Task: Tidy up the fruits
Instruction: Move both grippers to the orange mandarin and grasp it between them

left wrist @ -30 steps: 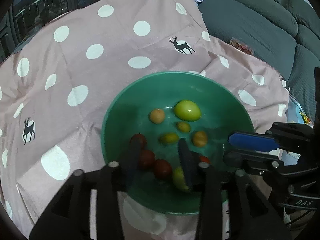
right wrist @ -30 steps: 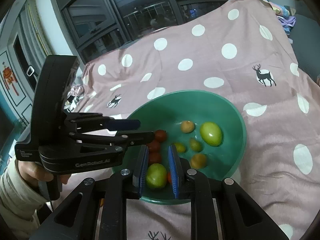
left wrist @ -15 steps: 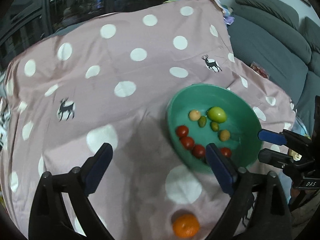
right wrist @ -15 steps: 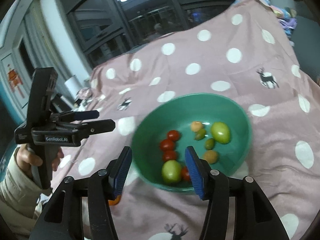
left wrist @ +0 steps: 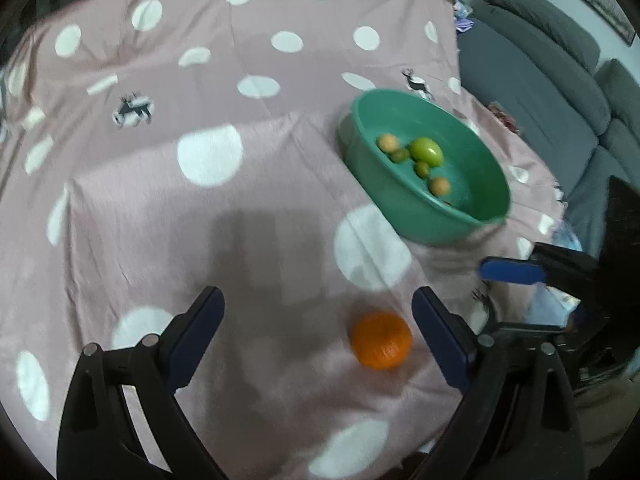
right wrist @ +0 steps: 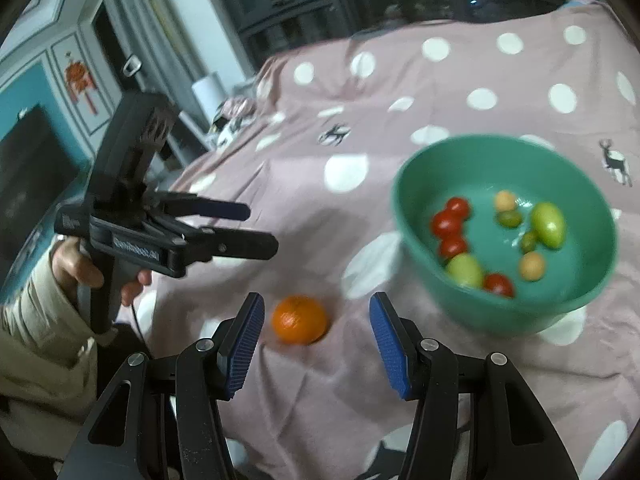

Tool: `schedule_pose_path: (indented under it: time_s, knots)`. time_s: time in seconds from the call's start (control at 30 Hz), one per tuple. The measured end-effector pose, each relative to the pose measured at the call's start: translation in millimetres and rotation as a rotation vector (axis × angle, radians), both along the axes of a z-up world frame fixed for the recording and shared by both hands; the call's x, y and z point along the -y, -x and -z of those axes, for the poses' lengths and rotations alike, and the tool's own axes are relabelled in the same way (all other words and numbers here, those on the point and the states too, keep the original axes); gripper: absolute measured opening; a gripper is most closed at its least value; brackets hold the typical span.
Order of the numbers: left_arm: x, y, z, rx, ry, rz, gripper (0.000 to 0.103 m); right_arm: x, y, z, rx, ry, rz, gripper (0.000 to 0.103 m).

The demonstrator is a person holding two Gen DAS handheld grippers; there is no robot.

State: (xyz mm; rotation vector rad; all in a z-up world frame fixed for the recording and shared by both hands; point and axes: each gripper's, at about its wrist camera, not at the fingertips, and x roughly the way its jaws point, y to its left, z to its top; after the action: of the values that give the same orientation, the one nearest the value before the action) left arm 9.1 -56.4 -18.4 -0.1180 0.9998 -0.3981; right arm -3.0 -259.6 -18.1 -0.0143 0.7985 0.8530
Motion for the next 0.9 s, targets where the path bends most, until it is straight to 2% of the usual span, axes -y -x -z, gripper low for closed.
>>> schedule_pose_path:
  time_s: [0.17, 0.3, 0.4, 0.47, 0.6, 0.7, 0.77, 0.9]
  knots:
    - [3, 12, 15, -0.069, 0.113, 0.05, 0.094, -19, 2, 14, -0.043, 0.05, -0.049, 0.055]
    - [10, 13, 26, -0.112, 0.165, 0.08, 0.094, -31, 3, 24, -0.062, 0.089, -0.078, 0.055]
    - [15, 12, 33, -0.139, 0.195, 0.093, 0.089, -37, 2, 31, -0.074, 0.115, -0.091, 0.055]
    - [17, 11, 37, -0.151, 0.205, 0.095, 0.081, -42, 1, 34, -0.073, 0.128, -0.096, 0.055]
    - [21, 9, 44, -0.173, 0.217, 0.098, 0.074, -52, -5, 40, -0.083, 0.145, -0.095, 0.055]
    - [22, 7, 46, -0.185, 0.224, 0.098, 0.064, -59, -8, 43, -0.083, 0.154, -0.098, 0.055]
    - [23, 6, 48, -0.191, 0.229, 0.1, 0.053, -61, -11, 43, -0.084, 0.152, -0.095, 0.055]
    - [26, 4, 48, -0.192, 0.251, 0.114, 0.043, -64, -12, 44, -0.076, 0.161, -0.091, 0.055]
